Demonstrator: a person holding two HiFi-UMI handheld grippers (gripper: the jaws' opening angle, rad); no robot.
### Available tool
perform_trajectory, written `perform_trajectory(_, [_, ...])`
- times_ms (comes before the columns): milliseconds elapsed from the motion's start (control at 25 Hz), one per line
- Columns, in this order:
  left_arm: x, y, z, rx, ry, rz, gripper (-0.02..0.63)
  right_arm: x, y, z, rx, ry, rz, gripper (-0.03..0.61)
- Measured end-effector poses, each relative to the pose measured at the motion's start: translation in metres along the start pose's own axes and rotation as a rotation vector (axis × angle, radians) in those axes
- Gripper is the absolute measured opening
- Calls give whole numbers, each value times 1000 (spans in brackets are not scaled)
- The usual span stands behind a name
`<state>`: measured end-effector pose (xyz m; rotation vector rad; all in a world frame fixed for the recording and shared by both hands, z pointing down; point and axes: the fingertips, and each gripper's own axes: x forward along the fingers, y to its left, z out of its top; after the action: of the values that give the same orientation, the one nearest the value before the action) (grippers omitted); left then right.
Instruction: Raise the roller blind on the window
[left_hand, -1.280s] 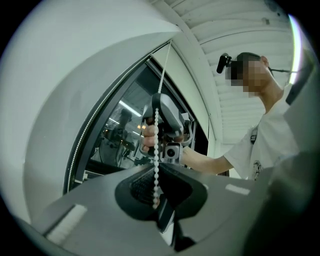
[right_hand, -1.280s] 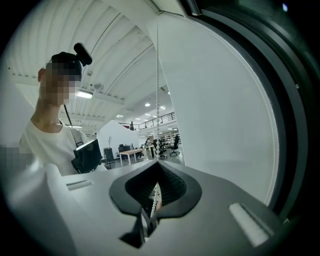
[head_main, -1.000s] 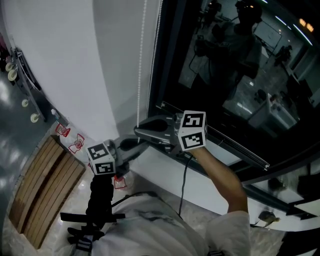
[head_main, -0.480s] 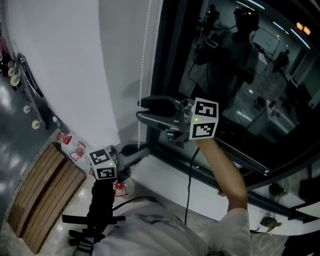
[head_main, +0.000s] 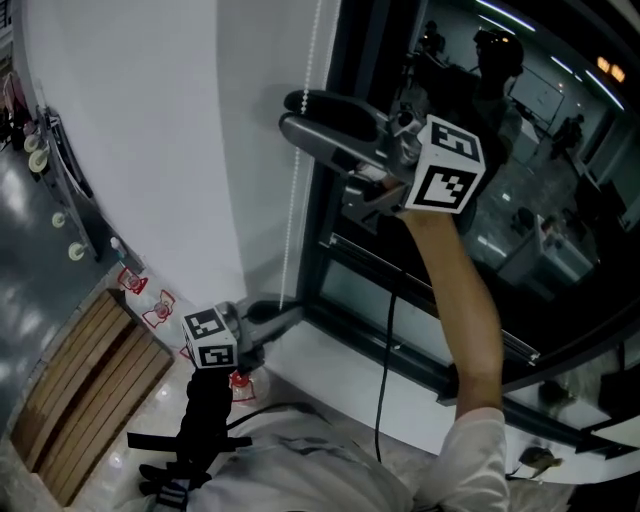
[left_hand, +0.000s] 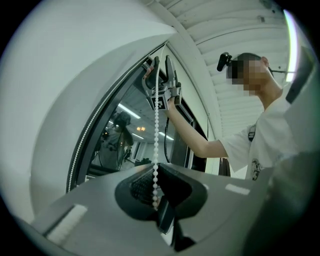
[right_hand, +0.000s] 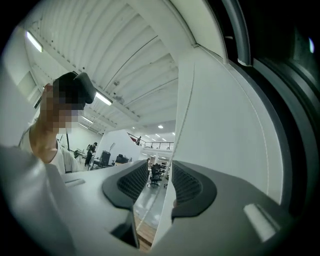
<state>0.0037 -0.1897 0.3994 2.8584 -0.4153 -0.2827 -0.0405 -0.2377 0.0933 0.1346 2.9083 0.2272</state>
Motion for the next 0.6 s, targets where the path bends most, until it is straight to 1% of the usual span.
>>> perform_trajectory(160, [-5, 1, -4, -4, -3, 9, -2, 6, -1, 35, -71, -30, 9, 133])
perform_trajectory(280, [-2, 2, -1, -7, -4, 13, -2, 7, -2, 58, -102, -41, 27, 133])
perform_trajectory(440, [-3, 3, 0, -7, -6, 15, -2, 10, 3, 71, -140, -35, 41, 133])
perform_trajectory(520, [-3, 3, 0, -7, -6, 15, -2, 11, 4, 73, -161, -31, 30, 133])
perform_trajectory(560, [-3, 2, 0, -8, -5, 15, -2, 10, 4, 74, -171, -30, 17, 115])
perform_trajectory(600, [-3, 2, -1, -8, -5, 14, -2, 9, 4, 74, -179, -29, 4, 65])
